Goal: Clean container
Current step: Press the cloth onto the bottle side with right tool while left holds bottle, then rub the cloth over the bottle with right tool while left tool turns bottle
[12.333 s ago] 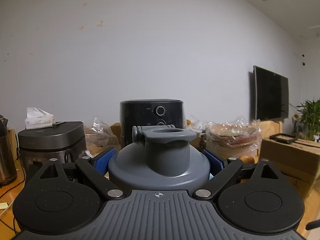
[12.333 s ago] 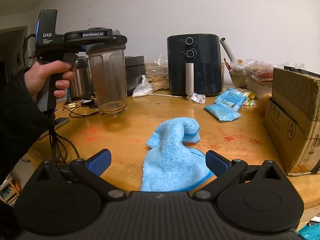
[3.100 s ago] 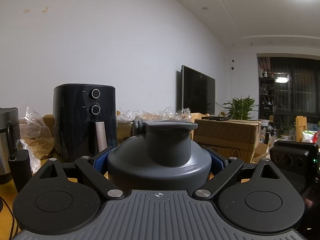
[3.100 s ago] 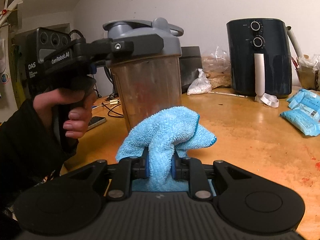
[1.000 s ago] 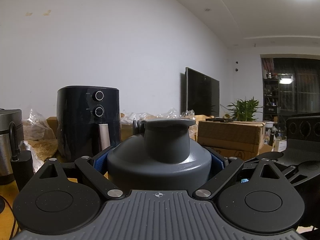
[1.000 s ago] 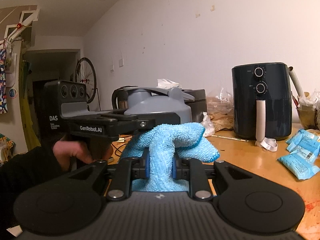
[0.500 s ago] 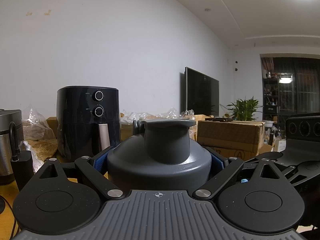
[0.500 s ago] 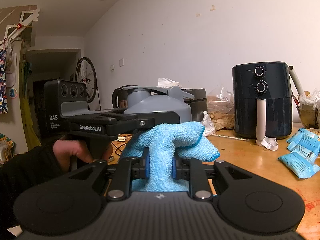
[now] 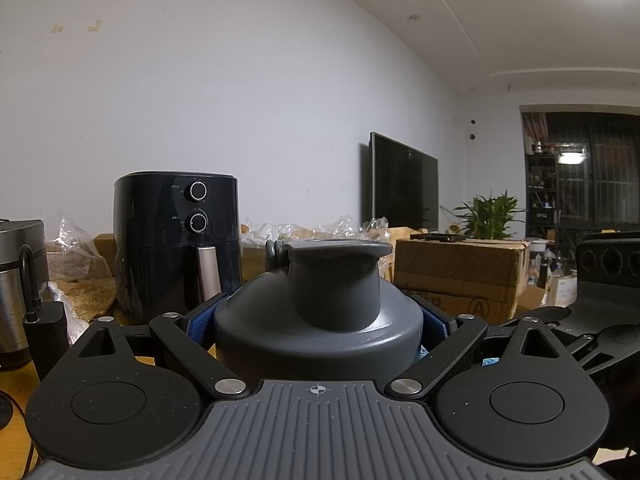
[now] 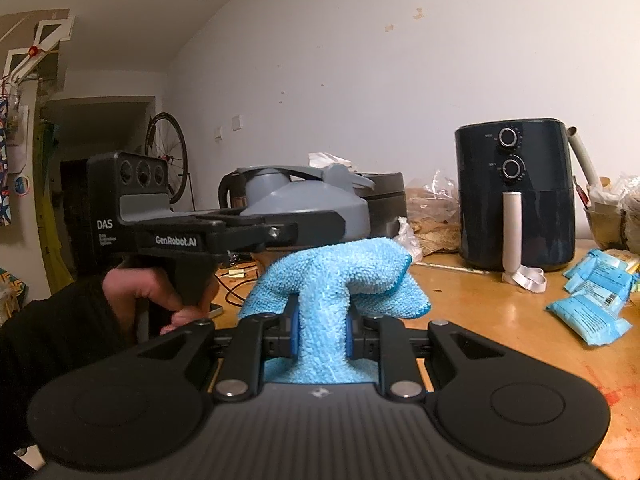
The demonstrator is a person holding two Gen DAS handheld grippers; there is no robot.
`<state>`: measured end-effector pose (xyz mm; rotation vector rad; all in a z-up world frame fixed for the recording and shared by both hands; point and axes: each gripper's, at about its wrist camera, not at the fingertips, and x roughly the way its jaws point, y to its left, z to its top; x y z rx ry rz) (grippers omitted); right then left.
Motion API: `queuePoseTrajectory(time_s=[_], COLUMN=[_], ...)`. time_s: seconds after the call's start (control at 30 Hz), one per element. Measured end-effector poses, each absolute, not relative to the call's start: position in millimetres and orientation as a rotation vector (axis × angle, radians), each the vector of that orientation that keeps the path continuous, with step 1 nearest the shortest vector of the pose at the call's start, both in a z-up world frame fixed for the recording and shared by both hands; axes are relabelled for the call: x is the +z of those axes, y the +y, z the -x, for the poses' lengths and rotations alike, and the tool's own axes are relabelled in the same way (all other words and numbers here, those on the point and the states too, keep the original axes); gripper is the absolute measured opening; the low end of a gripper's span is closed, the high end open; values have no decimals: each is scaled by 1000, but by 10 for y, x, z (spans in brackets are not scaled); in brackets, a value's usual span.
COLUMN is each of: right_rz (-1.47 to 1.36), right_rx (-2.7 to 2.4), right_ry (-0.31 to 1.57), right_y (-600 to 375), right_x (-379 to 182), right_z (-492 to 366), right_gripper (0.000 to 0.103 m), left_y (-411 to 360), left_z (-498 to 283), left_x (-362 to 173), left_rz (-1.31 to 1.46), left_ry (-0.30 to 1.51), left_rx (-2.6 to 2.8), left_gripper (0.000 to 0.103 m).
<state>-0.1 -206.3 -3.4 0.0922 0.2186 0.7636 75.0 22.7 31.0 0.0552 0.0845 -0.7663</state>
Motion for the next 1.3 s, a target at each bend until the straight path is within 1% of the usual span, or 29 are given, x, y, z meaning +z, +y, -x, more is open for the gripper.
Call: queuePoseTrajectory(time_s=[0.27, 0.47, 0.73, 0.83, 0.9, 1.3], right_rz=[-87, -83, -77, -76, -77, -79], right_rx=[752, 744, 733, 729, 727, 717], right_ry=[218, 218, 218, 217, 216, 216], right_y=[-2135, -2189, -2260, -2277, -2286, -2308], right_x=[-40, -45, -50, -48, -48, -71], right_z=[90, 157, 247, 266, 275, 293], right_gripper=[17, 17, 17, 17, 17, 17], left_y=[218, 172, 173, 143, 132, 66], left_z=[-751, -669, -613, -600, -582, -544], left_x=[322, 345, 358, 370, 369, 374], left_rz=[-59, -101, -64, -67, -70, -50], left_ry=[90, 61, 34, 29, 21, 28], left_rx=[-760, -727, -695, -667, -646, -589], left_gripper=[95, 96, 97, 98, 103, 103])
